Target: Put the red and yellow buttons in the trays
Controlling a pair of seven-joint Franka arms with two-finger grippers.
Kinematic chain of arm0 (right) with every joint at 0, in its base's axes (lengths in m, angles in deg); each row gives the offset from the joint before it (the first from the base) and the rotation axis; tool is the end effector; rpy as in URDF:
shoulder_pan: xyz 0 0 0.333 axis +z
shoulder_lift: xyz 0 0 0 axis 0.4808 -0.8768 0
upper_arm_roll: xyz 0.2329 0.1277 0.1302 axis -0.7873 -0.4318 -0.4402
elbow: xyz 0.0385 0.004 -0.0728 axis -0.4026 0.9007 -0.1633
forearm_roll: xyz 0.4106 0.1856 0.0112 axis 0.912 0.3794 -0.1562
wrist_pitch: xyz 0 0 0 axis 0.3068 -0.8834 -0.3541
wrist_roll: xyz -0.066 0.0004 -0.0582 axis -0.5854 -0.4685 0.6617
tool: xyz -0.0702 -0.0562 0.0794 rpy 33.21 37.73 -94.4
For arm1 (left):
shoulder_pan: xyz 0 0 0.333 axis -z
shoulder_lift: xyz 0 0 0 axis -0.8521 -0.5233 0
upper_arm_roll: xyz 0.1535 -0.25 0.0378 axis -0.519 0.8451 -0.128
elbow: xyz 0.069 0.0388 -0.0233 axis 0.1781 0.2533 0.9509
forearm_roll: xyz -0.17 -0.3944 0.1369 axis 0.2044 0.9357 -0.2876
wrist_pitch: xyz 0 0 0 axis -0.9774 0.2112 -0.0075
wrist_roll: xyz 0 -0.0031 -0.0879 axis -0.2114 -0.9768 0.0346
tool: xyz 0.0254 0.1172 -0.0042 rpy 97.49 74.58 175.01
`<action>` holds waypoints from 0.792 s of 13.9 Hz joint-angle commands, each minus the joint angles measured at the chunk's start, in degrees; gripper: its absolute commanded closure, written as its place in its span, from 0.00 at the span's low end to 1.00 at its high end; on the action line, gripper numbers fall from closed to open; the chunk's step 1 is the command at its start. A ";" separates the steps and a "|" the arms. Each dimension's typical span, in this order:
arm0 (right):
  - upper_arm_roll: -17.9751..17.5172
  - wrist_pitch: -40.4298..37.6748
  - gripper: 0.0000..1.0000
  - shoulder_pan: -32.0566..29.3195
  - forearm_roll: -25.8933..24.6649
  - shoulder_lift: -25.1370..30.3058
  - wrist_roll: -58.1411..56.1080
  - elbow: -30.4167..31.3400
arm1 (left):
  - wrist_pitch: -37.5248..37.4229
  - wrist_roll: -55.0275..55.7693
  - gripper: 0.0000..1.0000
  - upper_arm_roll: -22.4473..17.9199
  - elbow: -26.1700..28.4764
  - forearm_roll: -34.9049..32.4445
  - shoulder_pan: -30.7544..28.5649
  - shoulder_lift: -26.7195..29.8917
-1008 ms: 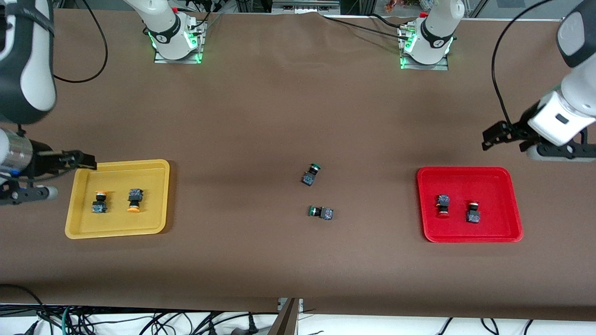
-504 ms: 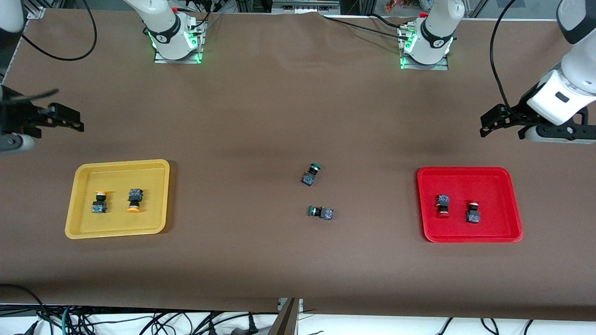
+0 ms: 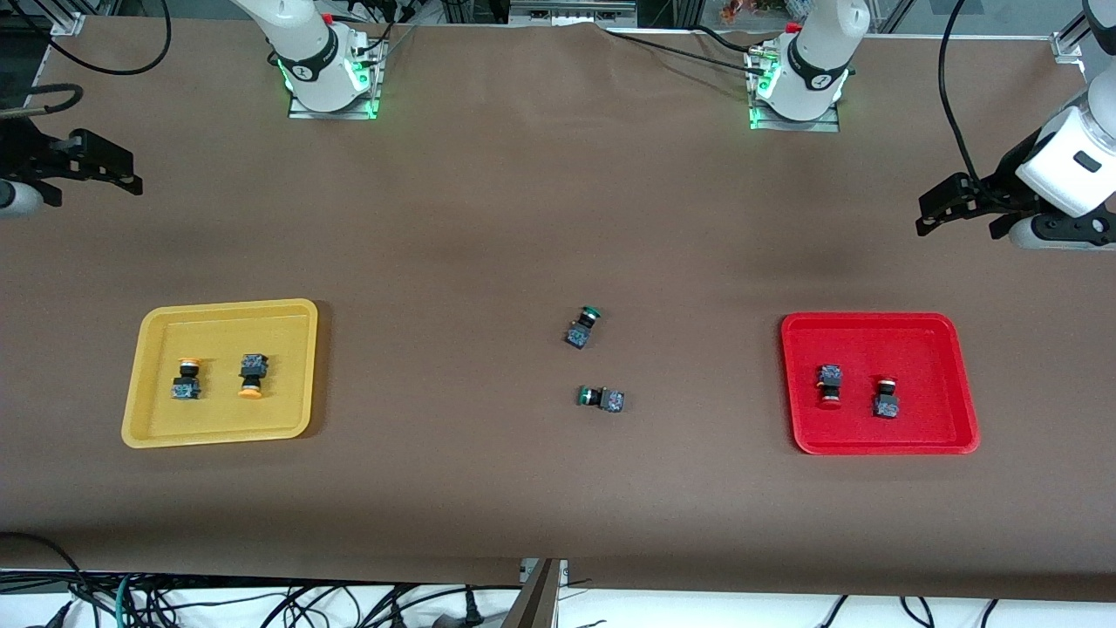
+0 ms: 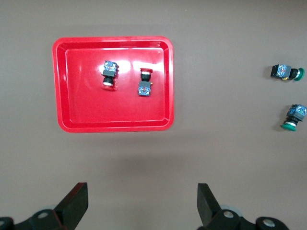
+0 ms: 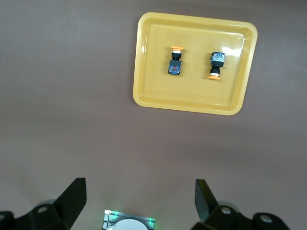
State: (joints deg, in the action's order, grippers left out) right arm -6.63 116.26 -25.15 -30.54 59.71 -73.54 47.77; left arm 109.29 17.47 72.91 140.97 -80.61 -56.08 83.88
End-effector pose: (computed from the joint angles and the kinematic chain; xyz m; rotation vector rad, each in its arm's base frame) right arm 0.6163 -0.0015 0.5941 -3.1194 -0.2674 0.1833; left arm 0.6102 -0.0231 0.5450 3.1064 0.0039 -0.0384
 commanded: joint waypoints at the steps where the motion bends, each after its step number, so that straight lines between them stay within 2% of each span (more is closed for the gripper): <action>1: -0.77 0.37 0.00 -0.25 -0.86 0.05 -0.74 0.03 | -1.49 -0.70 0.00 -0.30 -0.99 -0.21 0.71 -0.61; 11: -0.59 0.46 0.00 -0.34 -0.60 -0.57 -0.13 -0.06 | -3.34 -5.88 0.00 -0.21 -1.08 -3.11 0.71 -1.05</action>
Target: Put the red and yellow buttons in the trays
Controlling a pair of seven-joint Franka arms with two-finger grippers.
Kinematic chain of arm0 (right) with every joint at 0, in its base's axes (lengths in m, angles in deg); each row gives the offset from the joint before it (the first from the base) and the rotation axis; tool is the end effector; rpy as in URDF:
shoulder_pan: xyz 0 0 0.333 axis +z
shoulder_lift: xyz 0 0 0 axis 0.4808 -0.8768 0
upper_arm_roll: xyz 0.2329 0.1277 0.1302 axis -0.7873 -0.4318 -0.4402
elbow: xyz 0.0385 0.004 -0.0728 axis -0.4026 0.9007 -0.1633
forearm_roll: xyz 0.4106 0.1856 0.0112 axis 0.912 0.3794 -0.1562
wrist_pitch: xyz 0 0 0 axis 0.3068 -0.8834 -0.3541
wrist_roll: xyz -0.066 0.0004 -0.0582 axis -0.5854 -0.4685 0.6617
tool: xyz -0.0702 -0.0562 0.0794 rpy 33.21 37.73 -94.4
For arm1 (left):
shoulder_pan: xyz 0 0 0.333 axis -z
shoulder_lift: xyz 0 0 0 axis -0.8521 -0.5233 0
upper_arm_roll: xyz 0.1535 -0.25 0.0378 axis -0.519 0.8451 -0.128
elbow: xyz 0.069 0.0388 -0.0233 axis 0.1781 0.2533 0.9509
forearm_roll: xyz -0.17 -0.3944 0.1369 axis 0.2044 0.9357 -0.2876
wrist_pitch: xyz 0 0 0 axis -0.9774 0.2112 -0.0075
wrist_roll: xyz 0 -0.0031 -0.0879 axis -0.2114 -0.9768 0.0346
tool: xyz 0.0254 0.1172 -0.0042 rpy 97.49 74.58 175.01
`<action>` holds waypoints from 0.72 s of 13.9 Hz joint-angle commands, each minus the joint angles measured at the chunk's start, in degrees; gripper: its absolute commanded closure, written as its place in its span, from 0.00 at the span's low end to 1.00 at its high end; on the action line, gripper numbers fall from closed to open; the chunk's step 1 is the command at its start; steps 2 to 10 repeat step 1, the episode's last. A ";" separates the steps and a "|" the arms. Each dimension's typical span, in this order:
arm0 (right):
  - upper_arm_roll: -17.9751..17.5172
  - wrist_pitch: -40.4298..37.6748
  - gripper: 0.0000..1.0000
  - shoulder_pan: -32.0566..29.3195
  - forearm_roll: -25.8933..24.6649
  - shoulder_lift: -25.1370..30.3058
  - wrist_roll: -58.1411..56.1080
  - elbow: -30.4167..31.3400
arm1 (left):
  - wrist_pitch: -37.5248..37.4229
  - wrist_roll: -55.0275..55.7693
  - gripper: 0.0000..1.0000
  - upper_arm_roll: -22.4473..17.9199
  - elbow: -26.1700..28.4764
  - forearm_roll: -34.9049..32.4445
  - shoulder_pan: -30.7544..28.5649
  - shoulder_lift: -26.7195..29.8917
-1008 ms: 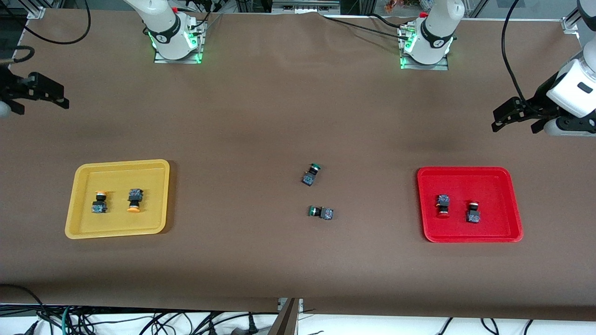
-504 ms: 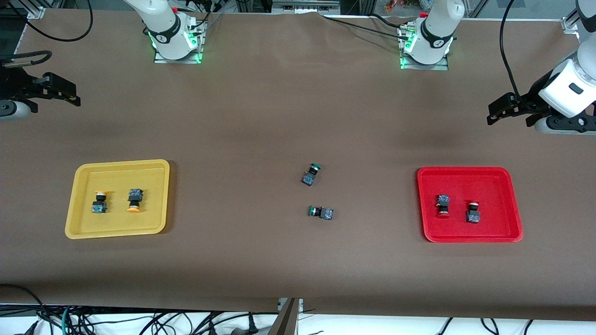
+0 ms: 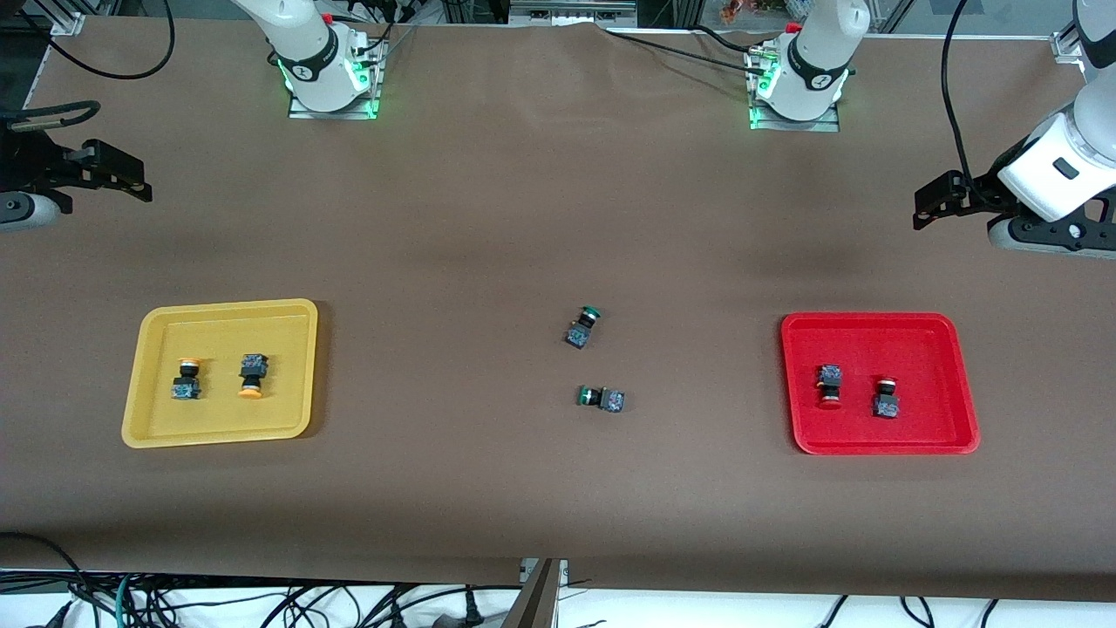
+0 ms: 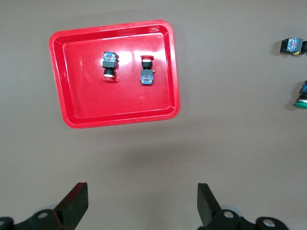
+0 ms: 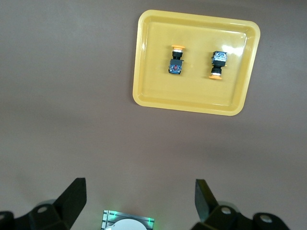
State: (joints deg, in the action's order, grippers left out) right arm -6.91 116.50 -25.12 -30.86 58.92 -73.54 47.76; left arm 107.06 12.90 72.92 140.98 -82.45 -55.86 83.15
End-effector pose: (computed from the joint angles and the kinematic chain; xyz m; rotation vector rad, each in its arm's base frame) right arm 0.6204 0.0013 0.5860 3.1230 0.2754 -0.1992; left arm 0.6080 -0.0219 0.5338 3.1325 -0.1320 -0.1183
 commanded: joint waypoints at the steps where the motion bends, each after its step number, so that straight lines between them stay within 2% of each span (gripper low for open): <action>1: -0.32 0.22 0.00 -0.28 -0.11 0.22 -0.04 -0.05 | -1.10 -1.31 0.00 -0.23 -1.09 -1.27 0.50 -0.32; 10: -0.32 0.22 0.00 -0.28 -0.11 0.22 -0.04 -0.05 | -1.10 -1.31 0.00 -0.23 -1.09 -1.27 0.50 -0.32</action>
